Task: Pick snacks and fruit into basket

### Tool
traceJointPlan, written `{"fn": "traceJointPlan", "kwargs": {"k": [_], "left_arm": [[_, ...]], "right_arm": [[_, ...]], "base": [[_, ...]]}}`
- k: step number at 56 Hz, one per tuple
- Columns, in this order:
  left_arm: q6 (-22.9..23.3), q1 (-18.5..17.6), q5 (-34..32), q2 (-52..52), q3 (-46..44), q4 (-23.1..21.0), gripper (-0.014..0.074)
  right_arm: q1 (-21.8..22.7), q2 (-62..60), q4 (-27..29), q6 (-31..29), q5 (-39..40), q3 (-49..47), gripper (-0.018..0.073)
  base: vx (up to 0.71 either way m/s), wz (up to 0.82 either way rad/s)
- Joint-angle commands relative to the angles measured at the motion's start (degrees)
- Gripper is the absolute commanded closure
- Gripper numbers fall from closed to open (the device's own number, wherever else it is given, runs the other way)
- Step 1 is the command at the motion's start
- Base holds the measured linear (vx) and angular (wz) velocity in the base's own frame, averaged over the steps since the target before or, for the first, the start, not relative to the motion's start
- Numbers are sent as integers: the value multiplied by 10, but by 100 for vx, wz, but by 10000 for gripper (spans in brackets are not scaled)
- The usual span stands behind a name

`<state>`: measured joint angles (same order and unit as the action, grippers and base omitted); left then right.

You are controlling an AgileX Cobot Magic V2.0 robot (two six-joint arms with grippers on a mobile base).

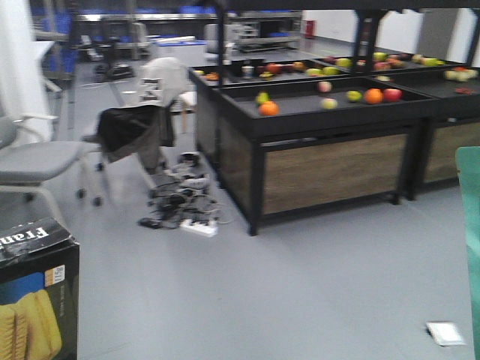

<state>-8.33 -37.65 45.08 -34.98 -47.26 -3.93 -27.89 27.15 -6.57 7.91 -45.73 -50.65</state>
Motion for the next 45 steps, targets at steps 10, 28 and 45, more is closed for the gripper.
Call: {"fn": "traceJointPlan", "kwargs": {"k": [10, 28, 45], "left_arm": [[1, 0, -51, -1, -23, -5, 604], [1, 0, -50, -1, -23, -5, 604], [1, 0, -48, -1, -23, -5, 604]], "right_arm": [[-1, 5, -7, -7, 55, -20, 566], [-1, 5, -7, -7, 55, -20, 566], [-1, 5, -7, -7, 55, -20, 566]], "base": [[25, -73], [24, -73], [23, -73]]}}
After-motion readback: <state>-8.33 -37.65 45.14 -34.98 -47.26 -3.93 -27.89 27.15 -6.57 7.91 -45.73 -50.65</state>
